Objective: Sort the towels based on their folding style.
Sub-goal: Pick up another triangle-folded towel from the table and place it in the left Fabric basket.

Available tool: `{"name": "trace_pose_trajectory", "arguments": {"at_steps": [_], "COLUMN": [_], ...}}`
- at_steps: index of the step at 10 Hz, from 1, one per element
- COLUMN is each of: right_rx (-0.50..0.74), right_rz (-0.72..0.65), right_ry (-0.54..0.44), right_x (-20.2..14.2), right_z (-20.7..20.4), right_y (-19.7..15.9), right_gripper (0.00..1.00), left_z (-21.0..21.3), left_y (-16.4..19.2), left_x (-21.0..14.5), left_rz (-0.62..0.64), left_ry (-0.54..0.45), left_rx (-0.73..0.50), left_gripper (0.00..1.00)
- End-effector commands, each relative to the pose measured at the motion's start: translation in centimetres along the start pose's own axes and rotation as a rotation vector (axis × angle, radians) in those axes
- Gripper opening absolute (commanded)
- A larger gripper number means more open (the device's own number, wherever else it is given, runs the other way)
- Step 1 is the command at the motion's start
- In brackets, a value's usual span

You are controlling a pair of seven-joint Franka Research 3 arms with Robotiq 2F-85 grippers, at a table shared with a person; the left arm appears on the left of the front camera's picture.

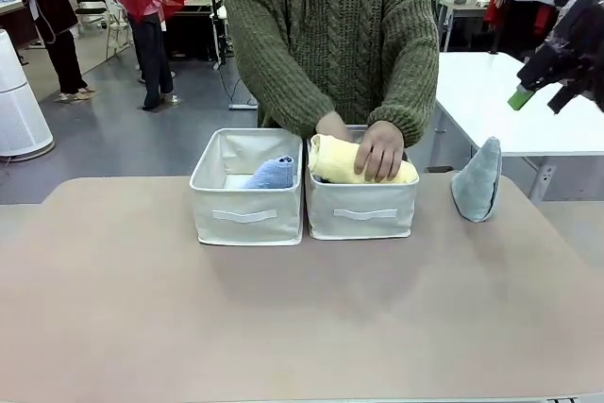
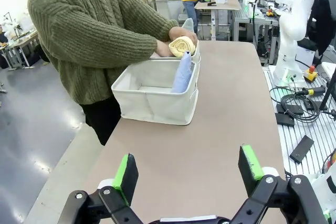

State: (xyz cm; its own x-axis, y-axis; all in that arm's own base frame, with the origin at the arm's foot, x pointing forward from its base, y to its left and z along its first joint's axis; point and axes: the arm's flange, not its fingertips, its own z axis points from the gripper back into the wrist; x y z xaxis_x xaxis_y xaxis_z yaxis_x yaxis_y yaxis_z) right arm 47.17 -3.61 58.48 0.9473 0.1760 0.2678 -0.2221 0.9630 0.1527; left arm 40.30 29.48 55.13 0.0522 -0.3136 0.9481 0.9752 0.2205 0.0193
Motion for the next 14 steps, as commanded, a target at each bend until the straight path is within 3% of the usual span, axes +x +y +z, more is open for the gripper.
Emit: {"name": "trace_pose_trajectory", "arguments": {"at_steps": [1, 3, 4, 5, 9, 11, 14], "right_rx": [-0.069, -0.054, -0.036, -0.087, -0.074, -0.141, -0.137], "right_rz": [-0.154, -0.183, -0.167, -0.172, -0.173, -0.377, -0.469], "right_ry": [0.217, 0.292, 0.296, 0.239, 0.266, 0.1, 0.099], "right_x": [3.7, 5.3, 5.3, 3.8, 4.5, 6.6, 8.5], "right_z": [-1.1, -2.5, -2.6, -4.0, -3.6, -6.9, -11.2], "right_y": [0.4, 0.9, 1.1, 0.3, 0.5, 1.0, 0.1], "right_gripper": [1.0, 1.0, 1.0, 1.0, 1.0, 1.0, 1.0], "left_z": [0.1, 0.1, 0.1, 0.1, 0.1, 0.1, 0.1], "left_y": [-0.2, -0.2, -0.2, -0.2, -0.2, -0.2, -0.2], "left_x": [0.1, 0.1, 0.1, 0.1, 0.1, 0.1, 0.1], "left_rz": [-0.003, -0.003, -0.003, -0.003, -0.003, -0.003, -0.003], "left_ry": [0.001, 0.001, 0.001, 0.001, 0.001, 0.001, 0.001], "left_rx": [0.004, 0.004, 0.004, 0.004, 0.004, 0.004, 0.004], "left_gripper": [1.0, 1.0, 1.0, 1.0, 1.0, 1.0, 1.0]}}
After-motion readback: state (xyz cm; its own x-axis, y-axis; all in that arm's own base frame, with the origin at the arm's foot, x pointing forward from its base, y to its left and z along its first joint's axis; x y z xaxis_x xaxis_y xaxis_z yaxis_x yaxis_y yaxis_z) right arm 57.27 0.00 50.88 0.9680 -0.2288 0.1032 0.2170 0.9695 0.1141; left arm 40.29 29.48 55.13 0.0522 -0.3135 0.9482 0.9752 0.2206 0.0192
